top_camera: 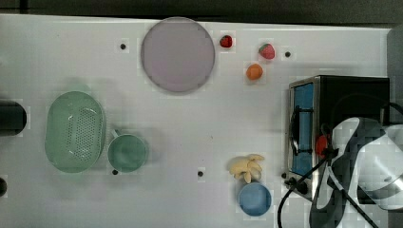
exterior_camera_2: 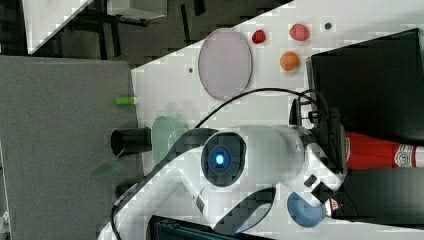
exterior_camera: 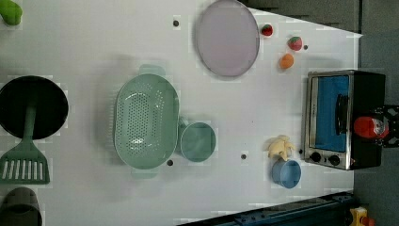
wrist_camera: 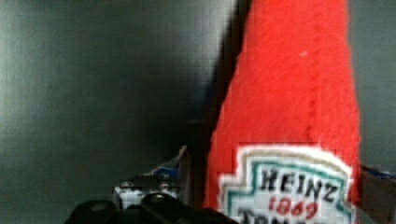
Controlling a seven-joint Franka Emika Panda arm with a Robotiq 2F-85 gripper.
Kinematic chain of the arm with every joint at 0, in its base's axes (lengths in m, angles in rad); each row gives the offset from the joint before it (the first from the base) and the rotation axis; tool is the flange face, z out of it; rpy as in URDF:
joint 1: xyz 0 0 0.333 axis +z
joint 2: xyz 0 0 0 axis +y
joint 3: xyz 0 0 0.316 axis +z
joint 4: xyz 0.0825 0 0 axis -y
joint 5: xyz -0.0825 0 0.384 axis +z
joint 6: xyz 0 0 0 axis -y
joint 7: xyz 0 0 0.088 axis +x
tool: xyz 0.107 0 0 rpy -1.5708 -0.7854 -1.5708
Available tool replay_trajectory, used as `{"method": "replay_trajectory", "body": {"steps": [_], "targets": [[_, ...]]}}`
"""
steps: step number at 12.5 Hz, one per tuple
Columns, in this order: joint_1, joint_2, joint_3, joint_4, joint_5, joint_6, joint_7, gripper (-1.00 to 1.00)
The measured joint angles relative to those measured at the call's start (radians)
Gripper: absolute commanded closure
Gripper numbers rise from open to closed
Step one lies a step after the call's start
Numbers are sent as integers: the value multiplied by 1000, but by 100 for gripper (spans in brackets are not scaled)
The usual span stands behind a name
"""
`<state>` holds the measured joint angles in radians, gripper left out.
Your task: Pick Ketchup from oven and place it on table.
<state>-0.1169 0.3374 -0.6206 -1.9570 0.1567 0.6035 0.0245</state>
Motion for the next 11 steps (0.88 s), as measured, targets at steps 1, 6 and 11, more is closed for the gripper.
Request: {"method": "replay_trajectory", "body": {"steps": [1,6,11], "targets": [[4,-1,4,-1,5,2,0,-100],[11,-5,22,37,41,-3,8,-29],[17,-34,20,95,-39,-94,9,-29]]}}
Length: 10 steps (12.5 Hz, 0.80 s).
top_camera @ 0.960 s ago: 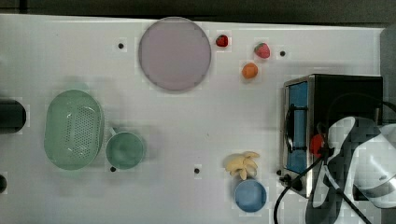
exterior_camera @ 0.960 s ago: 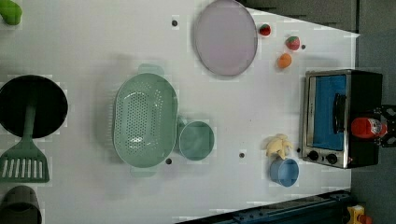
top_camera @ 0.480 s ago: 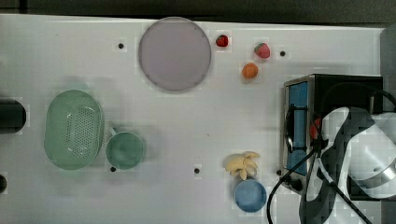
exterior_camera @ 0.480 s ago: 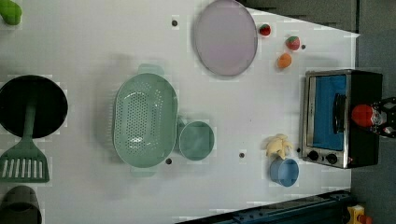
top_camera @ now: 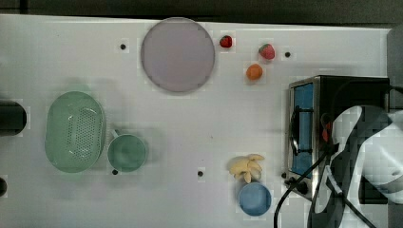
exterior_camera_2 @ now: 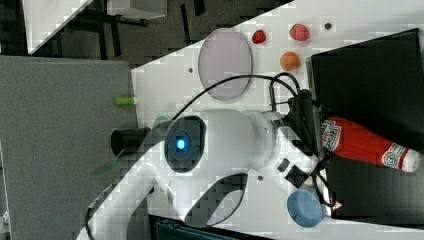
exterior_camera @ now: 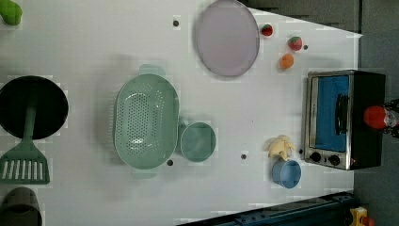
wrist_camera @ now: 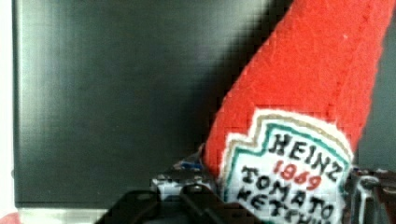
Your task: Pick Ketchup from oven and place it on table.
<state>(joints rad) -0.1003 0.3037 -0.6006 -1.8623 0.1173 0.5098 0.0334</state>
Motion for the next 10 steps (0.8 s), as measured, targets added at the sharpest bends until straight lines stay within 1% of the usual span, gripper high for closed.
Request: {"method": "replay_trajectory", "body": {"steps": [2,5,7,9,10], "targets": [[28,-17,-20,69,-18,-112,1,-29],[61,-119,25,146,-26,-286,-22,-29],[78,-194,102,177,-44,-293,-43,-29],[118,-221,157,229,-41,-296,-58,-29],[134,-229,199,237,-49,-296,-66,-29]]}}
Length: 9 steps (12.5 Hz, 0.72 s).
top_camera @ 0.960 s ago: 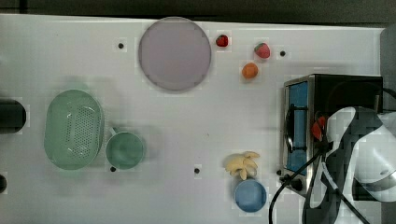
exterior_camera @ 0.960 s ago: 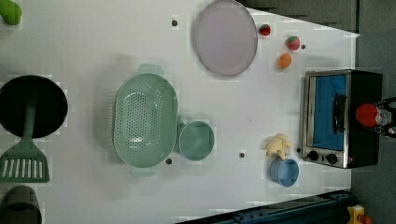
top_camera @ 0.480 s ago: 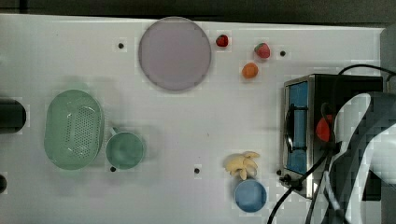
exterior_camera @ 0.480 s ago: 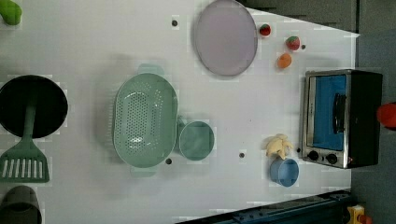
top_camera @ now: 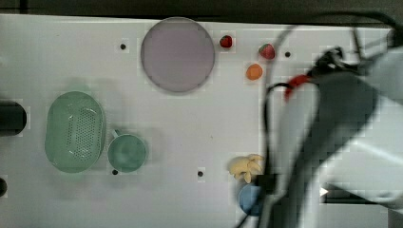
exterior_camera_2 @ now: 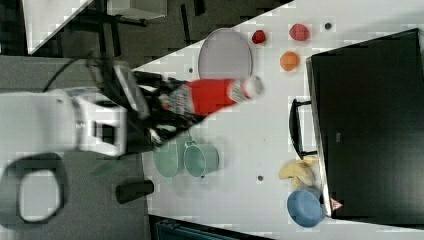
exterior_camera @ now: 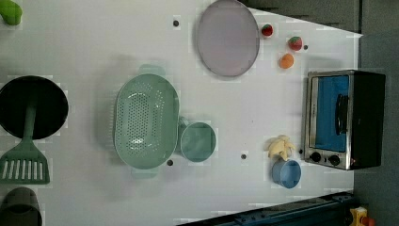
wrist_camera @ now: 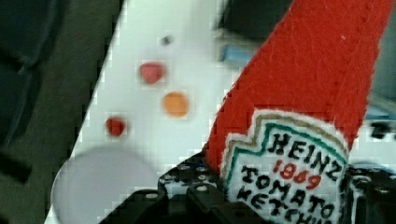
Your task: Pick Ketchup from oven and place it on table.
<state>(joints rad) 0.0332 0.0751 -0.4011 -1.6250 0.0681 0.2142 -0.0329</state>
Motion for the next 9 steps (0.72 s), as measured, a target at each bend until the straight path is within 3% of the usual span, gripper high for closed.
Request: {"method": "replay_trajectory", "body": {"steps": [6,9], "targets": [[84,12,221,-152,-15,12,-24,-29],[120,31,263,-297,3,139,-13,-29]]}}
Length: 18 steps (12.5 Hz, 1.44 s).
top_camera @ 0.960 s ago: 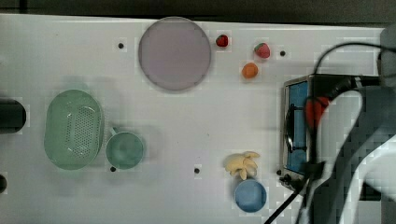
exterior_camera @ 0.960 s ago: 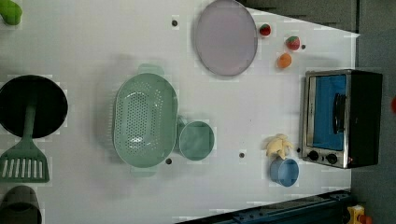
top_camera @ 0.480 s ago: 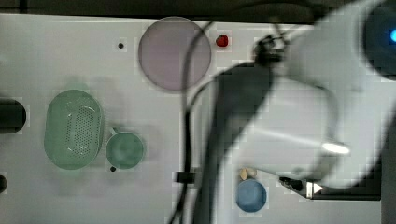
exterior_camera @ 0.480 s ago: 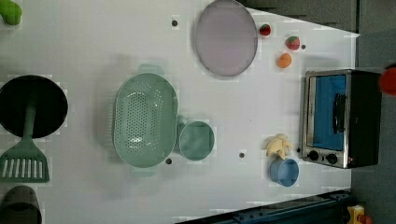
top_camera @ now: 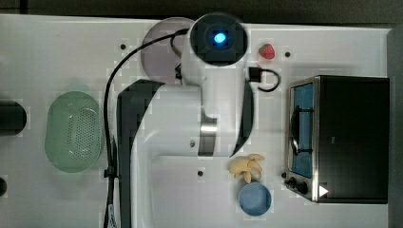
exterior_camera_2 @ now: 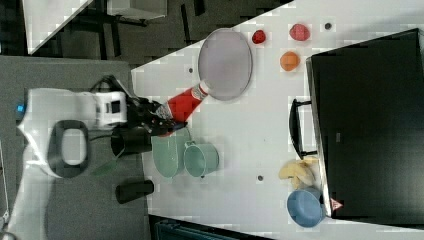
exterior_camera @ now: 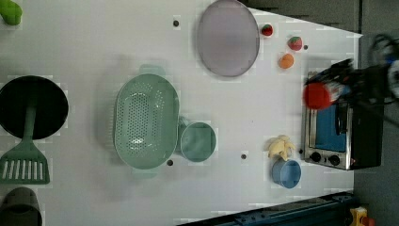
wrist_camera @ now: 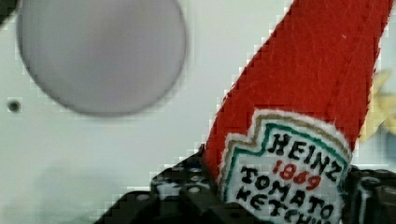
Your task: Pick Ketchup from oven and place it on table.
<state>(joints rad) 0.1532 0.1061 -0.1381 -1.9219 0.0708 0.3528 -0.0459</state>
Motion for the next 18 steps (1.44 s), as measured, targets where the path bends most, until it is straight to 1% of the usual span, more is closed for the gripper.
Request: {"method": "replay_trajectory", "body": {"steps": [3,4,6,9,10,11,13,15,16,18], "targets": [[11,6,-28,-197,-1,134,15,-29],[10,20,-43,-244,-2,199,15,-29],[-20,50,-41,-328,-7,327,14,-29],[-39,159,-39,-338,-14,469,17,-29],[-34,189,-41,-344,-2,482,17,-34],[-26,219,-45,-350,14,493,17,-53],[-25,259,-34,-381,-16,529,17,-97],[-23,260,-18,-393,-6,536,16,-100],[-20,260,-14,-383,12,529,17,-100],[-11,225,-9,-363,8,521,16,-100]]}}
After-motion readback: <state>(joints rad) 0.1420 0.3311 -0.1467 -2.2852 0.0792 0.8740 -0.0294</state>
